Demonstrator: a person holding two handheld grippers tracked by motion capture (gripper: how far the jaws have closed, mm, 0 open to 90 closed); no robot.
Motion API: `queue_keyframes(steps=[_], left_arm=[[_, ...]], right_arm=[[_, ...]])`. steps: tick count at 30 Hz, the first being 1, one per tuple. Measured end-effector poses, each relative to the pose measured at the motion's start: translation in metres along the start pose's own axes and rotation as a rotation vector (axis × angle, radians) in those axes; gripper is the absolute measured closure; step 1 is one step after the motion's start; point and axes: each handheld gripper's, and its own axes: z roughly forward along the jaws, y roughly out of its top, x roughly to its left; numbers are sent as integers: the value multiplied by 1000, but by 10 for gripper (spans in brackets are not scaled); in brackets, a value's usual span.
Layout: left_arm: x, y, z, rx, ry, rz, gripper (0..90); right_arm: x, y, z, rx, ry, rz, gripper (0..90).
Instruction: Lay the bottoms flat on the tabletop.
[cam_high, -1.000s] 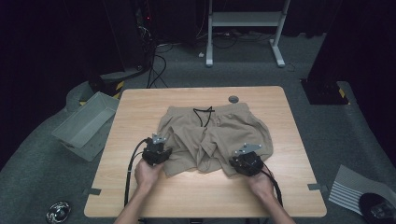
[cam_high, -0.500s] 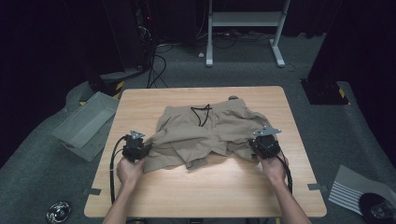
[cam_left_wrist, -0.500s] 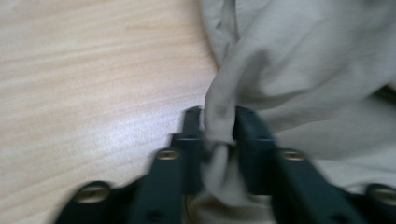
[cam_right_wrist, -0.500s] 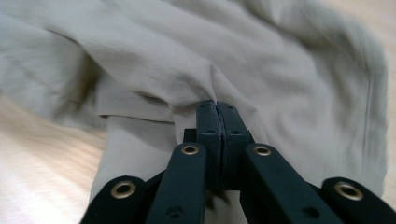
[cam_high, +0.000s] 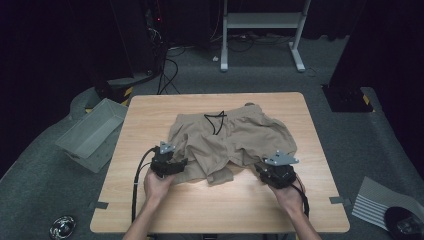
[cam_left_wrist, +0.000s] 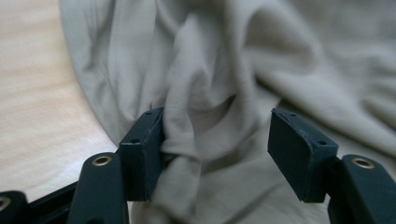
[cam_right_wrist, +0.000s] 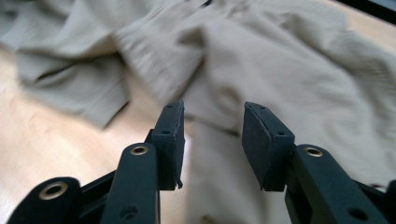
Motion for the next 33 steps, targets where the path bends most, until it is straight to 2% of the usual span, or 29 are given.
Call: queue_keyframes(steps=[1,2,3,4,5,6,8,9,11,14,17,18,19,20,21,22,25,27,28,29,30,31,33], left_arm=[[2,-2,5,12,4,-7,373],[3,-5,9,23,9,-15,371],[5,-7,12,35,17,-16,371],[5,-9,14,27,22,-16,369],[5,-11,13,15,31,-8,372],[4,-12,13,12,44,9,416],[5,-13,12,9,47,27,436],[6,-13,11,11,42,34,480],[8,-12,9,21,32,42,594],[7,-9,8,45,36,71,753],[8,-9,3,55,51,108,824],[9,-9,1,50,57,106,839],[12,-9,-3,42,62,98,839],[16,-9,-6,36,66,87,843],[21,-8,-10,22,73,74,843],[25,-8,-14,12,84,59,844],[39,-5,-23,1,129,43,843],[45,-4,-23,10,161,35,838],[47,-3,-20,33,170,35,829],[48,-4,-15,55,174,23,766],[48,-5,-10,75,180,24,766],[47,-5,-6,93,185,23,704],[42,-7,-4,80,180,25,572]], right_arm=[[0,0,0,0,0,0,595],[4,-5,7,37,8,-22,593],[4,-5,7,37,8,-22,593],[5,-8,12,59,11,-23,586],[4,-10,18,87,18,-13,567],[0,-15,31,141,15,2,557],[-2,-17,36,162,7,2,570],[-4,-19,40,180,10,10,609],[-9,-20,44,181,30,31,714],[-13,-18,44,192,34,17,865],[-18,-16,38,166,31,17,888],[-24,-12,28,123,21,36,890],[-24,-12,28,123,21,36,890],[-31,-7,18,85,8,46,890],[-31,-7,18,85,8,46,890],[-39,-1,8,52,-6,54,889],[-46,5,1,25,-24,60,888],[-54,11,-1,4,-38,75,888],[-58,13,-1,-1,-46,79,887],[-61,15,2,-1,-52,91,885],[-64,16,7,13,-58,100,883],[-68,16,14,37,-69,102,881],[-75,12,33,105,-69,134,870]])
